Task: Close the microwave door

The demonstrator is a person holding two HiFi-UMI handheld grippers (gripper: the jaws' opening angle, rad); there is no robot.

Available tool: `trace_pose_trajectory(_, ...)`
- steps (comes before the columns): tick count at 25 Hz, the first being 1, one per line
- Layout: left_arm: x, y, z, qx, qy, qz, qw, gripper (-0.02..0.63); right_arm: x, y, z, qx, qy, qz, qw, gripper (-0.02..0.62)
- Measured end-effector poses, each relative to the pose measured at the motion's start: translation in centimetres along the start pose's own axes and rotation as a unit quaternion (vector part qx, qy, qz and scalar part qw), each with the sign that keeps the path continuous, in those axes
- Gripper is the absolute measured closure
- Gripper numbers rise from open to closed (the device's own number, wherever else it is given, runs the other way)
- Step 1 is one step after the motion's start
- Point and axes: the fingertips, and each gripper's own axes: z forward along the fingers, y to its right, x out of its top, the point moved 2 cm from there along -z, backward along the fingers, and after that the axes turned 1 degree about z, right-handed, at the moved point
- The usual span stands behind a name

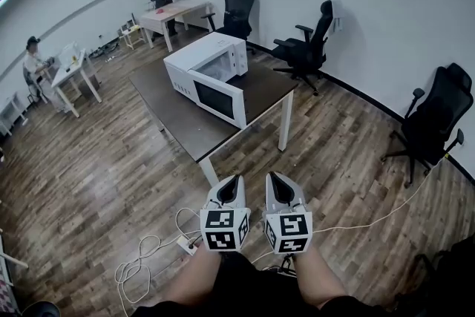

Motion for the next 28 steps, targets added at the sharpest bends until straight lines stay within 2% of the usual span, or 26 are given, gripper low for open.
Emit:
trace_pose_trajectory(12,0.4,-1.6,4.6,0.012,0.0,-0.005,0.9999,0.604,-0.4,2.2,4.3,0.011,-0.004,-0.006,1.0,0.591)
trace_pose_trajectory(18,0.6,-4.3,8.6,0.025,-0.006,-0.018,0.9995,0.604,-0.9,3.4,8.8,0.018,-0.016,-0.018,1.0,0.591)
trace_pose_trajectory(22,0.6,-6.4,11.6,0.033,-0.014,-0.026,0.999,0.604,-1.6,4.6,12.5,0.028,-0.029,0.001,0.999,0.591)
trace_pose_trajectory(28,0.9,-9.6,16.4,0.049,-0.03,-0.038,0.9976,0.604,-2.6,5.9,18.1,0.036,-0.05,-0.001,0.998,0.591)
